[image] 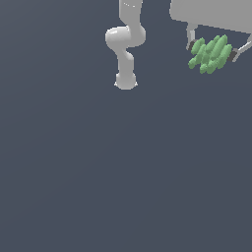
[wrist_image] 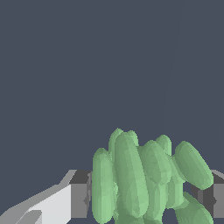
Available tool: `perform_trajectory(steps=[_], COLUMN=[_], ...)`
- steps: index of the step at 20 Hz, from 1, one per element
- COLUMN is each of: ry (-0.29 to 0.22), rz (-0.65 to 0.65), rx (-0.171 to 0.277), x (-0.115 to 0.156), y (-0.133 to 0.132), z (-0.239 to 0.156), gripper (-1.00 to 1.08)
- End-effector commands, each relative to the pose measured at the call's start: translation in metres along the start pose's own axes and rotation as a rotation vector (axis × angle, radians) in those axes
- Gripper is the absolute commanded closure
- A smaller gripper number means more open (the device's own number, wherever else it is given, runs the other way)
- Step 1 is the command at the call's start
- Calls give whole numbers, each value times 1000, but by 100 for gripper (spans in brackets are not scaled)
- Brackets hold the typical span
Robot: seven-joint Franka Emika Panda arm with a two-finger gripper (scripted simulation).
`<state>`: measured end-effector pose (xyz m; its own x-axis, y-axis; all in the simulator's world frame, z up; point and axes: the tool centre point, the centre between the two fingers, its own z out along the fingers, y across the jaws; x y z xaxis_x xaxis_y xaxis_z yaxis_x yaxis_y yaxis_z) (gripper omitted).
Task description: Pick up the object and move it to a goal position.
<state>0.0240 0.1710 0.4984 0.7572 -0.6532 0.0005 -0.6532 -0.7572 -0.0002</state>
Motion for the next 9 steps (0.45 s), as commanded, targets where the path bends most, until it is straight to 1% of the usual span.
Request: perform_trajectory(steps=[1,9], ry=[0,0], rz=[0,0], rx=[0,0], x=[0,-1], y=[-1,-3], z=[-5,-10], gripper=[108,108])
